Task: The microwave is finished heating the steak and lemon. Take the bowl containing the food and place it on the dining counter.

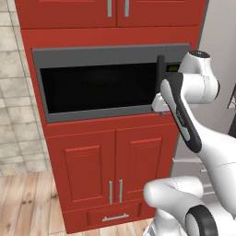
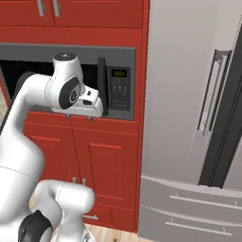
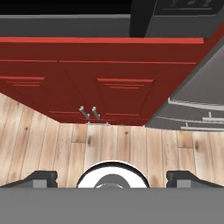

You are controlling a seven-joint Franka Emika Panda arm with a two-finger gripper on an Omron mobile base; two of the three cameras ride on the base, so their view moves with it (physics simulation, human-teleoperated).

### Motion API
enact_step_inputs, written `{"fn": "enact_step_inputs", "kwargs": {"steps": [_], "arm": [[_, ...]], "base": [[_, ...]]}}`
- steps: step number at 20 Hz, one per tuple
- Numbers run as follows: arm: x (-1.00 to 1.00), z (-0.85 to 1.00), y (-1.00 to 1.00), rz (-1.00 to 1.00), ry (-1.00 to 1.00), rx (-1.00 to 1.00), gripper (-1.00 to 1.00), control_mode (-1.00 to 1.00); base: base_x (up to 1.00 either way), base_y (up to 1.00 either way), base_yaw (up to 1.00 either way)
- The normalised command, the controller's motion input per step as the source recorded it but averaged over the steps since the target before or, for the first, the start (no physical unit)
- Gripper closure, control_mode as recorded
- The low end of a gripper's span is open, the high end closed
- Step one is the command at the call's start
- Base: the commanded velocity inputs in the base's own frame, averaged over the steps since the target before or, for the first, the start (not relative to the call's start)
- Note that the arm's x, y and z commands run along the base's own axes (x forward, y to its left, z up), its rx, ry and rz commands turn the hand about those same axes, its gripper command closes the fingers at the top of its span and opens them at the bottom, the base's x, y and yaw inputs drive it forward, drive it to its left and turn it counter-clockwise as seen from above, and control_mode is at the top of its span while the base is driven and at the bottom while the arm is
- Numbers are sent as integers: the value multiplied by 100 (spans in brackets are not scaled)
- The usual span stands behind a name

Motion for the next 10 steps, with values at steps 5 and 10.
{"fn": "enact_step_inputs", "kwargs": {"steps": [5,10], "arm": [[0,0,0,0,-2,0,-100,-100],[0,15,-2,0,-23,1,-100,-100]], "base": [[0,0,0],[0,0,0]]}}
